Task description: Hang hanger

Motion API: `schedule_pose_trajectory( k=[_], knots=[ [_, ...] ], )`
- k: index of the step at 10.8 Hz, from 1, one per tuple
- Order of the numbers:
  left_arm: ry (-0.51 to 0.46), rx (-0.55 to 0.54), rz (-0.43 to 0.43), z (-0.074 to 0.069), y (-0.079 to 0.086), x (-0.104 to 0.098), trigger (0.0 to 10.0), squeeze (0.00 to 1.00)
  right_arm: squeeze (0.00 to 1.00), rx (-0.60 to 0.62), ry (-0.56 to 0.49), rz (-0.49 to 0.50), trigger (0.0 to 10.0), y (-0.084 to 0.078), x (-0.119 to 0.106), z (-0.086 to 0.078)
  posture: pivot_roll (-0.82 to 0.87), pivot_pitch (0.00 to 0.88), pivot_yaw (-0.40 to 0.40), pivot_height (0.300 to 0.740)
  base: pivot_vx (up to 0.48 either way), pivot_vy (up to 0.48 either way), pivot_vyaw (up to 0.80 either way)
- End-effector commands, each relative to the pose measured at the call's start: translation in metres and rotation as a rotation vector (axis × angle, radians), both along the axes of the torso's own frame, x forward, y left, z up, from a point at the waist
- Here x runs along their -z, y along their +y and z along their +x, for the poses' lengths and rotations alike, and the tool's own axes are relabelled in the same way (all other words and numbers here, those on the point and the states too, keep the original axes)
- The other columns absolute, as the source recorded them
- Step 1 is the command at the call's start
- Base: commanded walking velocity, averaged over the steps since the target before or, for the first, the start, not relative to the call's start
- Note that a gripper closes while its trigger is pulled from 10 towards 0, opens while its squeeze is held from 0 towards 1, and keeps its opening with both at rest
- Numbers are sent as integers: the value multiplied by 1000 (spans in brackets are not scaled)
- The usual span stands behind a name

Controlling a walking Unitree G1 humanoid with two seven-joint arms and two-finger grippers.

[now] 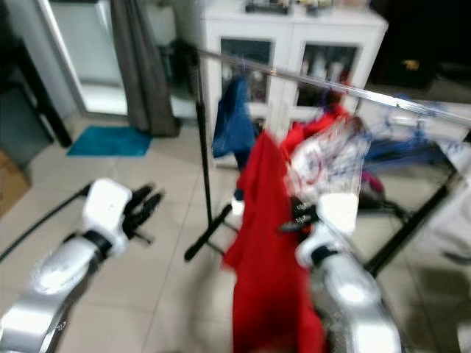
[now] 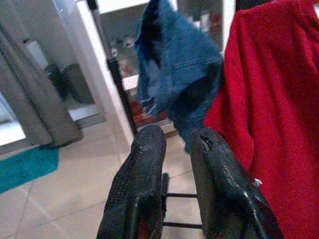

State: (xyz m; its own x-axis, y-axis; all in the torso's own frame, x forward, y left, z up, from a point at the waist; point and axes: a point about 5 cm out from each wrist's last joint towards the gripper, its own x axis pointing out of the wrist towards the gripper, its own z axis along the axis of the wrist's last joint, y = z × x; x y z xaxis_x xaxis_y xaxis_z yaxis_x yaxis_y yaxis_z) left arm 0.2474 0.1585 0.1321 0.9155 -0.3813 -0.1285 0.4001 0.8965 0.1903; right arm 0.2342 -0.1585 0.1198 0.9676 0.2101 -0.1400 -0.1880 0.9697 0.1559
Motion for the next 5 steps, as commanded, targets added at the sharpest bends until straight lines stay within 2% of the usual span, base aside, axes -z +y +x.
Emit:
schedule_pose_trajectory(
  k=[1, 4, 5],
  knots=[
    [-13, 20, -9, 0, -5, -4, 10000, 0, 0, 32, -28, -15, 10000, -9, -7, -3, 118, 3, 22, 740, 315, 0, 0],
    [-9, 40, -10, -2, -8, -4, 10000, 0, 0, 49, -19, -12, 10000, -13, -7, -10, 113, 7, 26, 740, 288, 0, 0],
    [9, 52, -14, -5, -8, -1, 10000, 0, 0, 66, -4, -7, 10000, -15, -5, -15, 100, 10, 28, 740, 0, 0, 0]
  ],
)
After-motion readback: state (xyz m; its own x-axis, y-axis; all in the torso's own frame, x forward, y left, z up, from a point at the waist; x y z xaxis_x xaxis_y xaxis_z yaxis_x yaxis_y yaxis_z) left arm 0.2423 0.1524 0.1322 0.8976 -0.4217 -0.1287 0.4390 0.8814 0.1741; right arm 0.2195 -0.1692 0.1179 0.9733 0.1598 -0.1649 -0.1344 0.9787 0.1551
